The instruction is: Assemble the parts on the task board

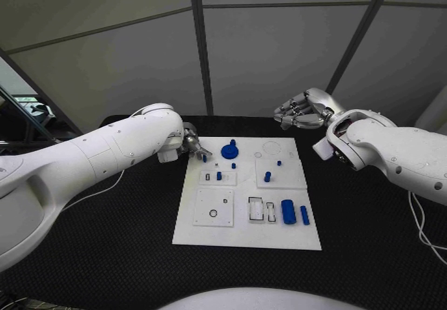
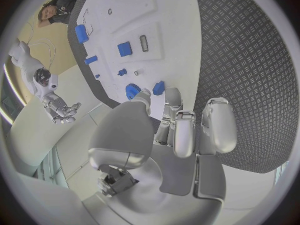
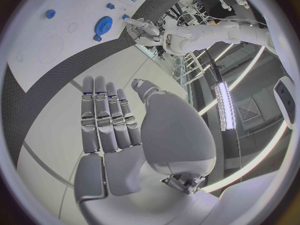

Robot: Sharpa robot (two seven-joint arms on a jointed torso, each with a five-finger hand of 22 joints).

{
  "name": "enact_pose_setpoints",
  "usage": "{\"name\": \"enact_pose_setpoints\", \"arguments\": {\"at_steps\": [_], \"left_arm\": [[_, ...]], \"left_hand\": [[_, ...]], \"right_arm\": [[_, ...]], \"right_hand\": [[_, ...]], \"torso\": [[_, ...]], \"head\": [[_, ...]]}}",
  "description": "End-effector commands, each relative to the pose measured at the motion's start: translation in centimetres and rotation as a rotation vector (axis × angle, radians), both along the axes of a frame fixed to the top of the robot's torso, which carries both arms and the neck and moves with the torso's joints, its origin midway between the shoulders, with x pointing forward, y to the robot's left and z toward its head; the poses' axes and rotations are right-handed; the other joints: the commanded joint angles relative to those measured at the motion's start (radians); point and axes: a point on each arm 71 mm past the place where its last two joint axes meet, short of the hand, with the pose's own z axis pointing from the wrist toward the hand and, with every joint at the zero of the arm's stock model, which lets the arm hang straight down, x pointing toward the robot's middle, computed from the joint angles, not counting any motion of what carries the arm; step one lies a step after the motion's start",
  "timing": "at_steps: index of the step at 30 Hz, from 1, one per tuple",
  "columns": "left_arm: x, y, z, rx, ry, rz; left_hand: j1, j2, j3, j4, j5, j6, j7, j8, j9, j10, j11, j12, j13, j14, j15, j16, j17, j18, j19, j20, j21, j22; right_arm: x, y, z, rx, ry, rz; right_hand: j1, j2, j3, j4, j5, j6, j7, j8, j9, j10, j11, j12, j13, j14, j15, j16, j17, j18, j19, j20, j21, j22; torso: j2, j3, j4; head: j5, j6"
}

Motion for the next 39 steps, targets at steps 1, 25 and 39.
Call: {"name": "enact_pose_setpoints", "arguments": {"at_steps": [1,25,39], "left_arm": [[0.0,-0.2,0.1,-0.001,0.000,-0.018],[0.1,-0.3,0.1,-0.064,-0.007,-0.021],[-0.7,1.0,0.5,-0.149,-0.010,0.027]], "left_hand": [[0.019,0.005,-0.003,-0.002,0.004,0.009,-0.001,0.000,-0.003,0.009,-0.001,0.004,0.001,0.080,-0.002,0.004,0.192,0.001,0.007,0.003,0.003,0.001],[0.239,0.086,0.159,-0.112,-0.006,0.001,-0.012,0.012,-0.010,-0.003,-0.013,-0.023,-0.028,0.080,-0.014,0.005,0.193,0.001,0.006,-0.009,0.003,0.012],[0.097,-0.050,0.575,-0.177,-0.009,-0.022,-0.010,0.084,0.041,0.026,-0.013,-0.015,-0.031,0.080,-0.010,0.005,0.192,0.001,0.007,-0.005,0.001,0.023]], "right_arm": [[0.0,0.1,0.1,0.001,-0.004,0.005],[0.0,0.2,0.1,0.001,-0.004,0.007],[0.0,0.1,0.1,-0.001,-0.001,0.007]], "right_hand": [[0.003,-0.004,-0.005,-0.002,0.004,-0.009,0.001,-0.004,0.000,-0.008,0.001,-0.003,0.000,-0.008,0.002,-0.003,-0.001,0.002,-0.001,0.009,-0.006,-0.001],[0.002,-0.003,-0.005,-0.001,0.005,-0.009,0.001,-0.004,0.000,-0.008,0.001,-0.003,0.000,-0.008,0.002,-0.003,-0.002,0.002,0.000,0.009,-0.008,-0.002],[0.001,-0.002,-0.005,0.000,0.005,-0.009,0.001,-0.004,0.000,-0.008,0.001,-0.003,0.000,-0.008,0.002,-0.003,-0.002,0.002,0.000,0.009,-0.008,-0.002]], "torso": [[0.000,-0.0001,0.0005],[-0.001,0.0004,0.0002],[-0.002,0.0007,0.0017]], "head": [[0.000,-0.001],[0.000,-0.006],[0.006,-0.006]]}}
